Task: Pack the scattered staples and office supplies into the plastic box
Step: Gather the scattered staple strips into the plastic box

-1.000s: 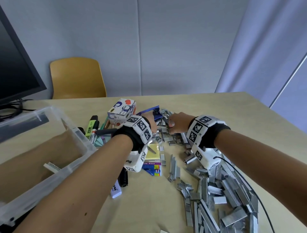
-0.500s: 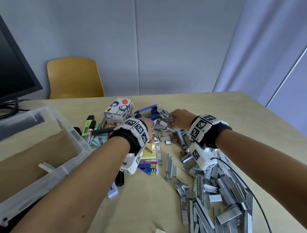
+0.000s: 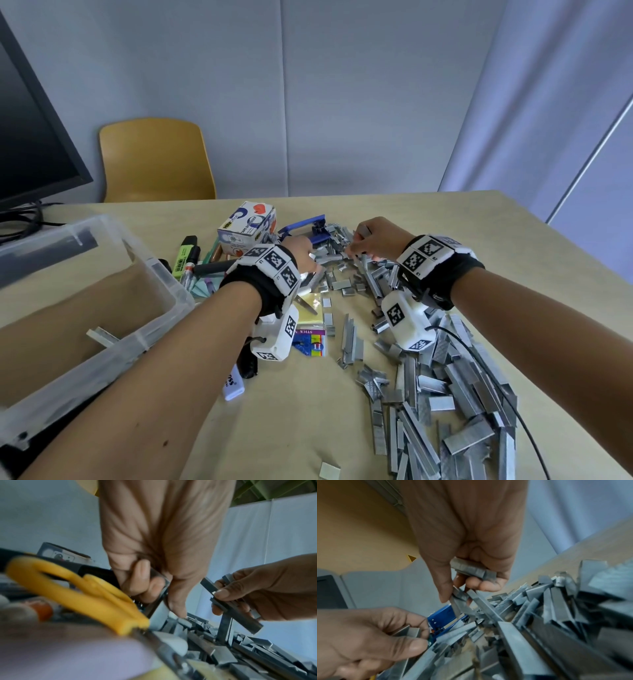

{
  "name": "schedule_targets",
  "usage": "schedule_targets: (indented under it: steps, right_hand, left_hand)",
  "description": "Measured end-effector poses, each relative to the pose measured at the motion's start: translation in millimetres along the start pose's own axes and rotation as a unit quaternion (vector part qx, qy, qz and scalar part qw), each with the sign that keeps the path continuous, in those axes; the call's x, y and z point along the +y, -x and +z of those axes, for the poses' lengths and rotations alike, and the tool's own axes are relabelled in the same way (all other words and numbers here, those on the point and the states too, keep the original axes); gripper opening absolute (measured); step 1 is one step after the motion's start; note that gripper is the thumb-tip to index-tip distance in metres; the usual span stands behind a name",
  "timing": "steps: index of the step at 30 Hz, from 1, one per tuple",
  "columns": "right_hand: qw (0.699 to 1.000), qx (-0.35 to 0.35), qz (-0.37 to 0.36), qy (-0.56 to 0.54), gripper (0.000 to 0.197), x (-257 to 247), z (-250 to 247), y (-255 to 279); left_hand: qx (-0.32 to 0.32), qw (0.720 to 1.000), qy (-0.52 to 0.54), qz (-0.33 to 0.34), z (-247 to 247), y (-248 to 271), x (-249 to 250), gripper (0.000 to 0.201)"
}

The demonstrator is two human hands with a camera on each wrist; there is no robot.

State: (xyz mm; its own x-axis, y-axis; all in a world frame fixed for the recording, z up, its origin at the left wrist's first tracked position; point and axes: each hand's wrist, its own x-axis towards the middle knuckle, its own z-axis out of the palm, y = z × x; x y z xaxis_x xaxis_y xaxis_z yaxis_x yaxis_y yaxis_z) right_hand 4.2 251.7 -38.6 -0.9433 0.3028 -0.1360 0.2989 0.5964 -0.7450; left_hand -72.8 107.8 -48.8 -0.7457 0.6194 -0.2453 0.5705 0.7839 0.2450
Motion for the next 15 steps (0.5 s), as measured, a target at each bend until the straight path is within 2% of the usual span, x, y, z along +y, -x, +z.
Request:
schedule_targets:
  steps: [2, 4, 5, 7, 9, 11, 13, 15]
  right_hand:
    - [1.0, 0.001, 0.013, -0.012, 0.03, -1, 1, 1]
    - [0.998, -0.004, 0.034, -0.043, 0.017, -2, 0, 2]
    - [0.996, -0.016, 0.048, -0.071, 0.012, -4, 0, 3]
    - [0.986, -0.033, 0.074, -0.143, 0.017, -6, -2, 5]
    - [0.965, -0.026, 0.107, -0.237, 0.022, -8, -4, 6]
    - [0.935, -0.031, 0.135, -0.327, 0.018, -9, -5, 9]
    - [0.908, -0.033, 0.15, -0.39, 0.014, -11, -6, 11]
    - [0.888, -0.024, 0.159, -0.43, 0.01, -12, -6, 13]
  left_hand:
    - [0.003, 1.0, 0.021, -0.005, 0, 3, 0, 0.045]
    - [0.016, 0.997, 0.073, -0.009, 0, 5, 1, 0.029]
    - [0.027, 0.992, 0.122, -0.02, 0, 4, 1, 0.019]
    - [0.038, 0.961, 0.266, -0.062, -2, 0, 0, 0.021]
    - [0.033, 0.893, 0.435, -0.112, -5, -1, -1, 0.018]
    - [0.029, 0.814, 0.564, -0.138, -8, 2, -3, 0.01]
    - [0.025, 0.734, 0.665, -0.136, -11, 7, -3, 0.009]
    - [0.021, 0.679, 0.722, -0.136, -13, 9, -4, 0.013]
